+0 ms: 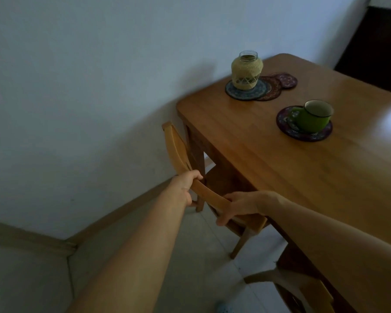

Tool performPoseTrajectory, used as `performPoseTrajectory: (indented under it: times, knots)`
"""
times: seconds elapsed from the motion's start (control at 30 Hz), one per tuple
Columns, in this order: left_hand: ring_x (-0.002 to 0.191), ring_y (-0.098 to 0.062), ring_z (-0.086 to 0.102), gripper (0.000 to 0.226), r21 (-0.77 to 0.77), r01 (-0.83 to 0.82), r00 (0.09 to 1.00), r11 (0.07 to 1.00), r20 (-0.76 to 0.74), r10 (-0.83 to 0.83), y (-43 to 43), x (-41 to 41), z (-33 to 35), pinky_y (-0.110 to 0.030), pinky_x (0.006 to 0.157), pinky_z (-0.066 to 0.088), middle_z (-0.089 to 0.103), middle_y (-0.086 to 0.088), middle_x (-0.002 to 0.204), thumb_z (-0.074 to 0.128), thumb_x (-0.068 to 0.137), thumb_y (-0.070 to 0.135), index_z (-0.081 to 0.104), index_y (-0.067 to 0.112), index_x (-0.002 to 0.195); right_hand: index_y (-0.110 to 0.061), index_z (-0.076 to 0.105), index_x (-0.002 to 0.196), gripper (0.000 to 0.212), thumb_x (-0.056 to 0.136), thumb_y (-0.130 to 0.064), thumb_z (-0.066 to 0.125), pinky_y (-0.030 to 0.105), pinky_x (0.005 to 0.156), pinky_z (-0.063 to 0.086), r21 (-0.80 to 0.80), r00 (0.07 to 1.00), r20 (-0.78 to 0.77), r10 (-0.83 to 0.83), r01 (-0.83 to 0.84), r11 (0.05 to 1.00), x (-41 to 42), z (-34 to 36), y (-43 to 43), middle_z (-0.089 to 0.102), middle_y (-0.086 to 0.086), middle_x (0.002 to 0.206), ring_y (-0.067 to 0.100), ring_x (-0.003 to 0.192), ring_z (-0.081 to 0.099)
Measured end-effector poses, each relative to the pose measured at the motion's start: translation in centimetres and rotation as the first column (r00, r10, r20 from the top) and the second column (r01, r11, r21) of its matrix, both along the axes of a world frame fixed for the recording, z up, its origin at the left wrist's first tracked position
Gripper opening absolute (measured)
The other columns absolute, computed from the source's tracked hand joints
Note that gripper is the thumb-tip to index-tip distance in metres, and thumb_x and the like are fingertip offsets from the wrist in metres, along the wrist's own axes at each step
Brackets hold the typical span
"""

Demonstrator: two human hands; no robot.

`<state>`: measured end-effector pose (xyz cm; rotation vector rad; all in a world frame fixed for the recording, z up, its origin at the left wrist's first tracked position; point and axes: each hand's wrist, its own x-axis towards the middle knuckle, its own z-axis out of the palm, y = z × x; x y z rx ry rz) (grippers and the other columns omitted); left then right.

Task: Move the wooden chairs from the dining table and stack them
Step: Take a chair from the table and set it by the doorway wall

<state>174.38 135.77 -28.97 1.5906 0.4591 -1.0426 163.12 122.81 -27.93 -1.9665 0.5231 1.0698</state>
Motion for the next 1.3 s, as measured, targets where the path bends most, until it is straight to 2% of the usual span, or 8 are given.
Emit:
performPoseTrajectory:
  times: [0.1,0.3,0.47,0.7,0.87,0.97,1.13,1.3]
  knots:
    - [0.099,-0.04,0.06,0.029,-0.03,-0.01,1.0,0.999,0.004,0.01,-0.3,0.4,-0.7,-0.056,0.071,0.05,0.061,-0.021,0.108,0.061,0.075,0.006,0.056,0.004,0.103,-0.033,0.041,0.14,0.07,0.078,-0.034,0.074,0.043,0.101,0.041,0.036,1.0,-0.023,0.001,0.0,0.999,0.3,-0.3,0.0,0.049,0.001,0.125,0.024,0.112,0.05]
    - [0.085,-0.039,0.06,0.026,-0.038,-0.013,0.999,0.999,0.029,0.014,-0.4,0.7,-0.8,-0.055,0.071,0.049,0.06,-0.021,0.097,0.054,0.074,0.001,0.052,0.003,0.1,-0.021,0.048,0.132,0.056,0.079,-0.009,0.065,0.038,0.089,0.053,-0.13,0.971,0.21,0.118,-0.092,0.987,0.5,-0.5,1.8,0.061,0.008,0.111,0.021,0.097,0.062]
    - [0.087,-0.037,0.059,0.016,-0.015,-0.007,1.0,1.0,0.026,0.007,3.0,0.5,-0.5,-0.06,0.087,0.048,0.059,-0.019,0.092,0.055,0.076,0.002,0.051,0.005,0.091,-0.02,0.05,0.127,0.049,0.081,-0.009,0.062,0.028,0.071,0.055,-0.109,0.962,0.255,0.098,-0.072,0.991,0.2,-1.0,5.1,0.063,0.005,0.101,0.021,0.089,0.066]
    - [0.083,-0.036,0.057,0.008,0.011,-0.064,0.996,0.998,0.061,0.063,12.3,0.8,0.9,-0.052,0.071,0.047,0.057,-0.019,0.093,0.054,0.078,0.001,0.051,0.004,0.086,-0.029,0.029,0.143,0.076,0.079,-0.005,0.064,0.028,0.067,0.052,0.013,0.951,0.302,0.061,-0.068,0.998,1.2,-0.5,14.5,0.054,0.005,0.11,0.02,0.092,0.06]
    - [0.088,-0.036,0.057,0.023,0.015,-0.15,0.985,0.989,0.086,0.148,21.0,0.6,1.8,-0.048,0.067,0.048,0.054,-0.02,0.109,0.051,0.079,0.001,0.051,0.003,0.102,-0.033,0.031,0.138,0.082,0.069,-0.009,0.07,0.048,0.091,0.052,0.011,0.948,0.311,0.063,-0.07,0.997,2.2,-1.0,23.3,0.042,0.008,0.127,0.028,0.106,0.054]
    - [0.077,-0.033,0.058,0.018,0.028,-0.19,0.978,0.981,0.09,0.187,26.3,0.0,1.8,-0.045,0.061,0.047,0.058,-0.018,0.096,0.051,0.078,0.003,0.052,0.004,0.096,-0.031,0.036,0.128,0.076,0.064,-0.014,0.073,0.046,0.089,0.052,-0.001,0.94,0.325,0.099,-0.105,0.995,2.3,-1.4,28.4,0.04,0.005,0.123,0.023,0.101,0.052]
    - [0.075,-0.033,0.059,0.011,0.034,-0.274,0.959,0.961,0.09,0.27,34.6,-1.3,2.3,-0.044,0.077,0.046,0.061,-0.016,0.082,0.05,0.074,0.005,0.052,0.007,0.085,-0.035,0.036,0.119,0.071,0.061,-0.019,0.075,0.045,0.088,0.051,-0.01,0.933,0.326,0.154,-0.16,0.987,2.4,-1.8,36.8,0.036,0.003,0.12,0.023,0.1,0.051]
    - [0.075,-0.031,0.057,0.006,0.046,-0.397,0.915,0.917,0.105,0.39,42.5,-2.2,2.3,-0.044,0.066,0.045,0.062,-0.014,0.078,0.052,0.074,0.006,0.052,0.01,0.078,-0.036,0.034,0.122,0.075,0.062,-0.025,0.077,0.042,0.083,0.048,0.007,0.923,0.323,0.21,-0.224,0.975,2.6,-2.3,45.0,0.034,0.002,0.12,0.024,0.103,0.049]
